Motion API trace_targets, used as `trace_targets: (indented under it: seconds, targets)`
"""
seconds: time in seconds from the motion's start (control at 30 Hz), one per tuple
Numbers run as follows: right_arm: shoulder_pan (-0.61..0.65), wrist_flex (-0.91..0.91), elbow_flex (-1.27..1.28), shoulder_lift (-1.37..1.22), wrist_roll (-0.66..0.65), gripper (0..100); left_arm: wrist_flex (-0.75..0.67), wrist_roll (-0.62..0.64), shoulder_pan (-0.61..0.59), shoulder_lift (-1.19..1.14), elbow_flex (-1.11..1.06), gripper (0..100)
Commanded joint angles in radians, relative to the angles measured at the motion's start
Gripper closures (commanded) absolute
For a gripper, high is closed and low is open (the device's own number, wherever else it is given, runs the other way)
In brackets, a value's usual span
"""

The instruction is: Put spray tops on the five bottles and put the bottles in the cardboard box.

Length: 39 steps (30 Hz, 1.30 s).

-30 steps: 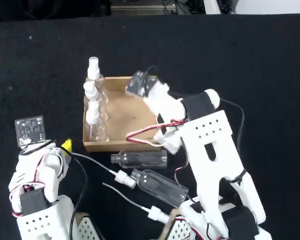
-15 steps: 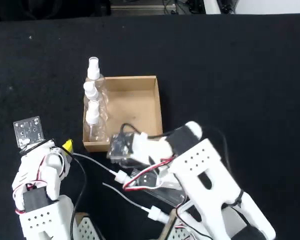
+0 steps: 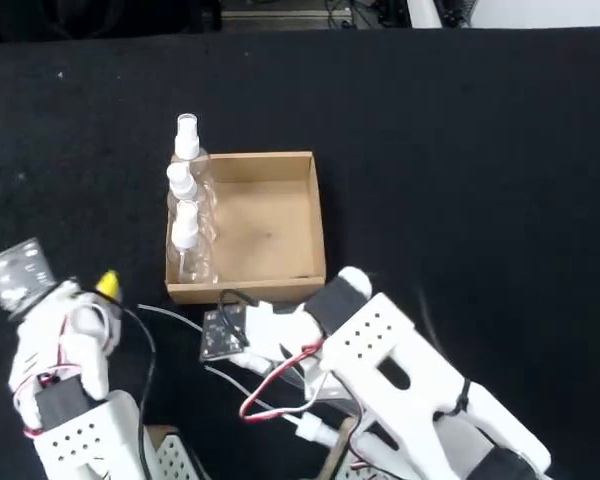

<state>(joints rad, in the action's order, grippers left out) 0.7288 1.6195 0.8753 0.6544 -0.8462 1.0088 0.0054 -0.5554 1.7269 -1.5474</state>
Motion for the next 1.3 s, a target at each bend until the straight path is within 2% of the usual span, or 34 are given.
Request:
trace_targets:
  seconds: [0.0,0.17,0.5,0.6,0.77,0.87,0.97,1.1,1.27]
  targets:
    - [0.017,-0.048,0.018,0.035,-0.011,86.8,-0.046,0.066,-0.102,0.009,0.018,75]
    - [0.018,-0.092,0.067,0.035,-0.011,86.8,-0.046,0.066,-0.122,0.009,0.022,75]
    - [0.012,-0.336,0.314,0.041,-0.002,86.8,-0.069,0.066,-0.17,0.009,0.021,75]
    - [-0.009,-0.336,0.314,0.041,0.0,86.4,-0.069,0.066,-0.168,0.009,0.021,75]
    - [-0.02,-0.336,0.314,0.039,-0.009,79.2,-0.069,0.066,-0.168,0.009,0.019,75]
    - [-0.021,-0.338,0.315,0.036,-0.014,79.5,-0.069,0.066,-0.168,0.009,0.019,75]
    - [-0.025,-0.336,0.32,0.035,-0.075,79.6,-0.069,0.066,-0.168,0.009,0.019,75]
    - [-0.101,-0.336,0.323,0.035,-0.169,84.8,-0.069,0.064,-0.17,0.009,0.018,75]
    - [-0.304,-0.279,0.285,0.041,-0.244,96.6,-0.069,0.06,-0.165,0.009,0.016,75]
